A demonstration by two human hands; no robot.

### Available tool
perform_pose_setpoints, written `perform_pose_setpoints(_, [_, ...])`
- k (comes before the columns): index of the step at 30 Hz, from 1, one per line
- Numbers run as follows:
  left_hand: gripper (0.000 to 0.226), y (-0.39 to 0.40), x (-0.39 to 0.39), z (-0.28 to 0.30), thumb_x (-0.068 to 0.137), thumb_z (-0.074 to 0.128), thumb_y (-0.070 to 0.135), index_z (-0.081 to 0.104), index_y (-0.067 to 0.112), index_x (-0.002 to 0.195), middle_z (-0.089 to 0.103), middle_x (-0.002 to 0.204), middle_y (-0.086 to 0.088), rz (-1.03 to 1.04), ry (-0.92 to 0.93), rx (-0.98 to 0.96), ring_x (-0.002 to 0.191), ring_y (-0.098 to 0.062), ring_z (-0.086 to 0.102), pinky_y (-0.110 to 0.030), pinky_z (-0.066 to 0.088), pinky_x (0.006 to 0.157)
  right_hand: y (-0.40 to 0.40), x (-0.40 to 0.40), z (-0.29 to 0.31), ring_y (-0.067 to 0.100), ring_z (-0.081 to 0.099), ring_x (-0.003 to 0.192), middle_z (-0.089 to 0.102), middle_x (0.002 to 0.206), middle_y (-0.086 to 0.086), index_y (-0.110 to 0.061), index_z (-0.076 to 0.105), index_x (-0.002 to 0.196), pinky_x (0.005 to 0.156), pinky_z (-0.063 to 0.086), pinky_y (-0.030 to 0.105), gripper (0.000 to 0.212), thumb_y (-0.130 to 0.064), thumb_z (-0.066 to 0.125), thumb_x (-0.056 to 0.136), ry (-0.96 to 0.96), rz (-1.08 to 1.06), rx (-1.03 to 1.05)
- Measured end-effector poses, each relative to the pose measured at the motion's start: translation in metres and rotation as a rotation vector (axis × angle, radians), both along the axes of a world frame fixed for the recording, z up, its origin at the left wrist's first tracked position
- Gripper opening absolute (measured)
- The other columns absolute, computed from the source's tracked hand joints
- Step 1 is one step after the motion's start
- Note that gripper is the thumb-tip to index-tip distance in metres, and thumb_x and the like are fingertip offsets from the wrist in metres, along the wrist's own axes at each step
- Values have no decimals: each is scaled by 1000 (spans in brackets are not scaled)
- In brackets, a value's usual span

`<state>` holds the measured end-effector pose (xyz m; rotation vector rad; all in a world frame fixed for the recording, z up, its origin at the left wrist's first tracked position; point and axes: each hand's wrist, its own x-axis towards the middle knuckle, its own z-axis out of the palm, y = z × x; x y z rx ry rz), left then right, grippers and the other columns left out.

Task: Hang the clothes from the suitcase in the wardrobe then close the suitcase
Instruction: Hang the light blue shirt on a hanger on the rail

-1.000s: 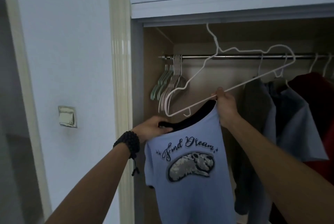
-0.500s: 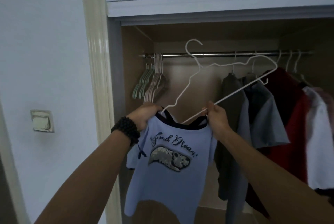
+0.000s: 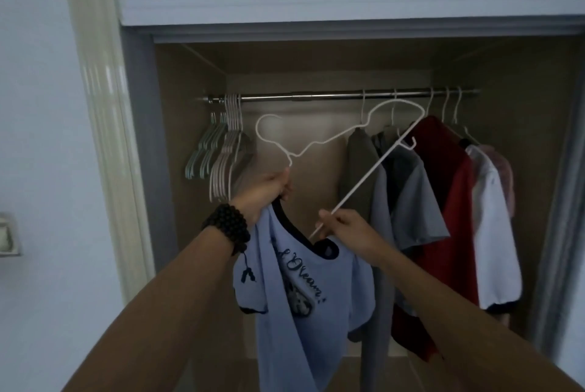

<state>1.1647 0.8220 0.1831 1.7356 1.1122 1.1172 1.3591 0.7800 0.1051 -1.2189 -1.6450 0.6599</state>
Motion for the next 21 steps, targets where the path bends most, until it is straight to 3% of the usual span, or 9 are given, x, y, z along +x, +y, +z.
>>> perform_pose_setpoints(3, [47,7,3,-3,101,42,40,51,14,63,51,51,5,-36,-172,97,60,-15,46,-31,40,74,-4,14,-9,5,66,83,72,85,-9,-21,73,79,78,52,21,23,-41,64,86,-298,49,-136])
perform_pose_setpoints(6, [46,9,6,-3,102,38,40,42,16,64,45,53,4,-71,-355,66,53,-13,40,-27,37,60,-9,23,-23,7,51,63,58,63,-4,-11,59,57,66,42,28,27,-20,54,82,-483,86,-196])
perform_pose_setpoints(9, [47,7,9,-8,103,34,43,38,16,65,41,56,2,-164,-459,14,48,-11,37,-24,35,53,-11,20,-30,6,58,73,68,80,-3,-10,74,80,72,48,23,20,-11,54,81,-591,118,-257])
perform_pose_setpoints(12, [46,10,9,-16,103,33,41,37,15,65,40,51,6,-207,-478,15,49,-9,36,-22,34,52,-8,15,-30,2,59,78,70,96,-3,-10,74,100,72,46,13,28,-2,53,83,-653,116,-290])
perform_pose_setpoints(17, [46,13,-7,-25,103,33,41,35,16,65,38,54,2,-189,-350,-18,49,-12,34,-25,34,53,10,31,-37,8,60,105,67,113,-7,-17,72,113,90,43,15,29,-8,55,92,-452,-94,-203])
perform_pose_setpoints(19, [46,16,-15,-29,104,35,36,35,16,63,34,58,0,-92,-257,43,54,-13,34,-25,34,58,16,37,-35,12,62,103,70,112,-1,-15,75,106,87,47,18,27,-5,54,93,-261,-228,-128])
perform_pose_setpoints(21, [44,19,-21,-34,105,37,28,35,16,63,32,61,0,-25,-190,79,57,-13,35,-23,35,61,17,42,-25,17,63,96,70,110,8,-6,74,104,82,51,22,24,-1,52,94,49,-302,-87])
